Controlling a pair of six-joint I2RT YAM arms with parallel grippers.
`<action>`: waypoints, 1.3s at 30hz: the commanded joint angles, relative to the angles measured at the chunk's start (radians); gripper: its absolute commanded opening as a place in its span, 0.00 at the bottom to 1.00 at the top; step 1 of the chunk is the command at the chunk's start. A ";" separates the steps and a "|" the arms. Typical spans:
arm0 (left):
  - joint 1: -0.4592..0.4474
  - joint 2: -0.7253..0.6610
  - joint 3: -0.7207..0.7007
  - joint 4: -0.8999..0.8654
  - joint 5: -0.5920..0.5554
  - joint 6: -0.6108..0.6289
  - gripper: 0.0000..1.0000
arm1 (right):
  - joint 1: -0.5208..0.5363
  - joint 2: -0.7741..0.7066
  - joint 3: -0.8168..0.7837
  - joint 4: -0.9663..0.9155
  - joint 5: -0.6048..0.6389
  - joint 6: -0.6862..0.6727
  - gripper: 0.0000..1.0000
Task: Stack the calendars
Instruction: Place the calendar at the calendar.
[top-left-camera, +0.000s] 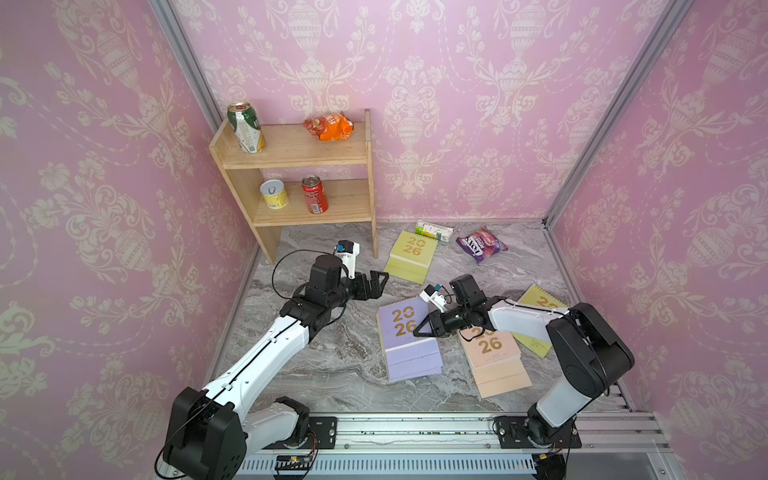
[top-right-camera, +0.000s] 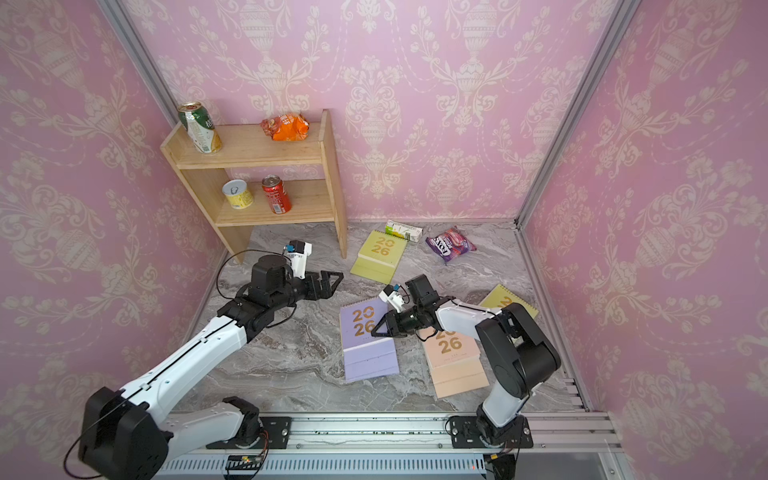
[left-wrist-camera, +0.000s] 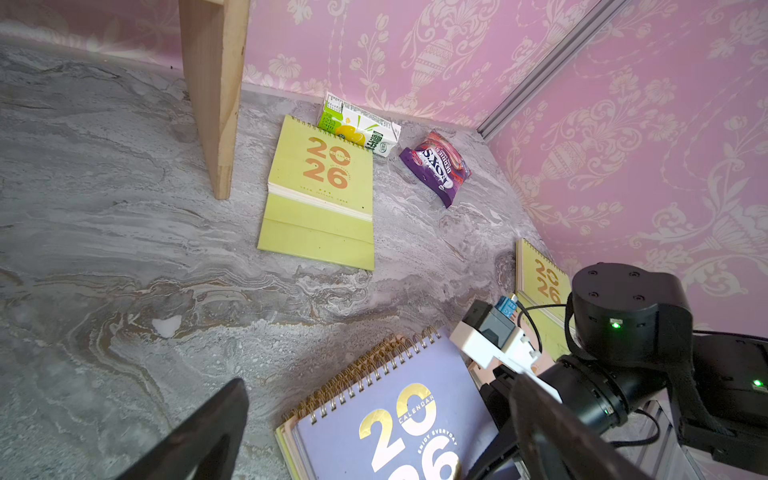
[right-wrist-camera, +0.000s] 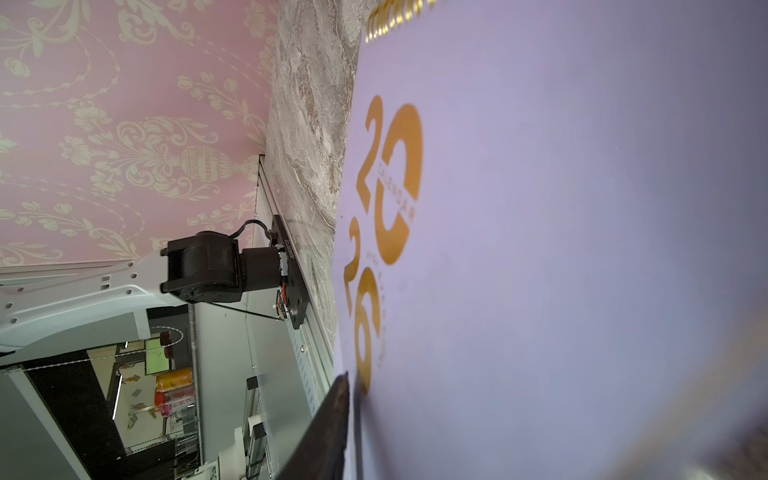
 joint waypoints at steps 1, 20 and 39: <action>0.009 -0.026 -0.013 -0.021 -0.004 0.029 0.99 | 0.008 0.007 0.028 -0.033 0.018 -0.030 0.36; 0.009 -0.032 -0.023 -0.023 -0.005 0.032 0.99 | 0.012 -0.026 0.063 -0.187 0.199 -0.069 0.53; 0.008 -0.045 -0.030 -0.026 -0.003 0.035 0.99 | 0.025 -0.044 0.085 -0.276 0.357 -0.043 0.54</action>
